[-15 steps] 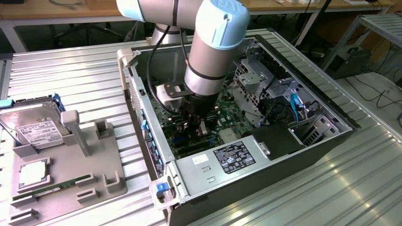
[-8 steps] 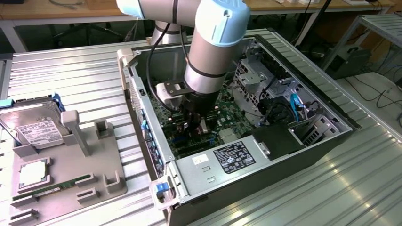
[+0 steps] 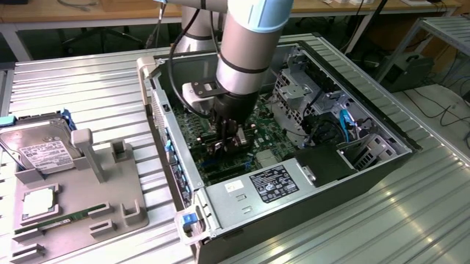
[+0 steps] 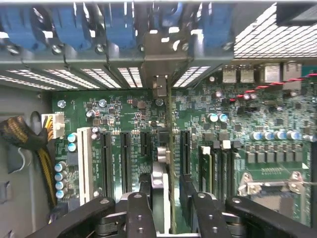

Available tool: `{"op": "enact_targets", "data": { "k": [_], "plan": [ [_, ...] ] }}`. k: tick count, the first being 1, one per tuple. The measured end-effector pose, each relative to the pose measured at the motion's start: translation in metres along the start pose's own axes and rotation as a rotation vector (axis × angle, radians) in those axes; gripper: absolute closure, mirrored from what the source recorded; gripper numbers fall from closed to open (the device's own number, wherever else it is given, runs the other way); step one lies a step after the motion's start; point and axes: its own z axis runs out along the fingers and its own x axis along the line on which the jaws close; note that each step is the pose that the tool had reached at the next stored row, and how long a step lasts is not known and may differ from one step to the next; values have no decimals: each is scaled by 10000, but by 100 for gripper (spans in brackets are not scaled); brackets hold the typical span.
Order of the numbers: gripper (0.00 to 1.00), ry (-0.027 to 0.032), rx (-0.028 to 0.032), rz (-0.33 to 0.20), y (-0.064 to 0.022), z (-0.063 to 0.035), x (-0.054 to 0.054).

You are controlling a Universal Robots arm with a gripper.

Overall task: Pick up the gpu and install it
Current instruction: 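Insert the gpu into the slot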

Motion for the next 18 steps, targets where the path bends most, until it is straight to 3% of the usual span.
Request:
{"op": "enact_targets", "data": {
  "k": [2, 10, 18],
  "plan": [
    [64, 0, 90, -21, 3, -80, -16],
    [64, -3, 287, -56, 7, -218, -39],
    [64, -3, 536, -73, 13, -368, -57]
  ]
}}
